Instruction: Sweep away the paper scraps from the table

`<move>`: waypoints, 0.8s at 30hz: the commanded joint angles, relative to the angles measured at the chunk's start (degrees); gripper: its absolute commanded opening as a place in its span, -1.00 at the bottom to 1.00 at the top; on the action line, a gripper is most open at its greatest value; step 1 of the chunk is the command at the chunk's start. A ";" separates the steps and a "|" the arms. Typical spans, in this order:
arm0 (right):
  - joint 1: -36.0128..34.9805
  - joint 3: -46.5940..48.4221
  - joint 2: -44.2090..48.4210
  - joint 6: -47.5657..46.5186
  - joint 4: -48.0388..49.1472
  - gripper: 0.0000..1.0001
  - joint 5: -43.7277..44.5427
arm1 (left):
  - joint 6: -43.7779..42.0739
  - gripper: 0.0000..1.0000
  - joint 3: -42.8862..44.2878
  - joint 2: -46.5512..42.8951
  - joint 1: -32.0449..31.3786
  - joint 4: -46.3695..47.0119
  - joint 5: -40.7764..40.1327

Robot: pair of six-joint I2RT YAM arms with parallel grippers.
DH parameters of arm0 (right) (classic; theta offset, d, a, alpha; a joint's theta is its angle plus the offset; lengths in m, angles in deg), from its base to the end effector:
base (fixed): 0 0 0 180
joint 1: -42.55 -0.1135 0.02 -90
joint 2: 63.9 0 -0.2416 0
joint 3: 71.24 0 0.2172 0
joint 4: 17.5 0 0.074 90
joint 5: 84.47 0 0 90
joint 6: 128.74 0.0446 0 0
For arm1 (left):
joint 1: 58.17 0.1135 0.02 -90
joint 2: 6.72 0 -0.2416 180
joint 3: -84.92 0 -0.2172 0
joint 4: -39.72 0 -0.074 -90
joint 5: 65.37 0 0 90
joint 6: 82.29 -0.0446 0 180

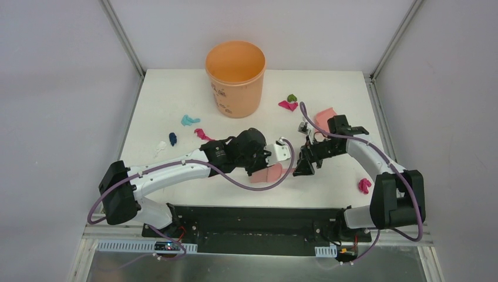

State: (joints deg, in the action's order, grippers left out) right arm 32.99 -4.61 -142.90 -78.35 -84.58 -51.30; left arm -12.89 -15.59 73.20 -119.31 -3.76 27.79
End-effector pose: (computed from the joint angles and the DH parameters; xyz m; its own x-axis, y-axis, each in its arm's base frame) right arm 0.1950 0.0707 0.2074 -0.5926 -0.4535 -0.6657 -0.8045 0.2919 0.5172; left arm 0.1331 -0.2467 0.2675 0.0011 0.7259 -0.6878 0.9543 0.2049 0.2177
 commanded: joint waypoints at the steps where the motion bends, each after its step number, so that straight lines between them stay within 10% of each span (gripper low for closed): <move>1: -1.38 1.45 -0.85 -2.76 0.83 0.51 0.54 | 0.31 -1.00 0.71 -2.69 -0.49 2.98 0.14; 9: -1.60 2.01 -1.88 -2.87 0.15 0.20 -0.02 | -0.03 -1.00 0.45 -2.86 -0.48 2.92 -5.40; 22: -1.60 3.69 -2.41 -4.26 -2.20 -1.00 0.14 | 3.26 -1.00 1.46 -1.62 1.23 2.93 -5.94; 24: -1.60 4.09 -1.92 -6.46 -3.78 -1.00 0.07 | 5.30 -0.54 2.04 -1.52 3.69 3.14 -1.68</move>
State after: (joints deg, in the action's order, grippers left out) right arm 30.78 -3.24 -145.44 -80.82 -87.34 -51.76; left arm -11.75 -15.56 72.68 -118.37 -2.38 20.95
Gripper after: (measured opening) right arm 0.031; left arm 0.077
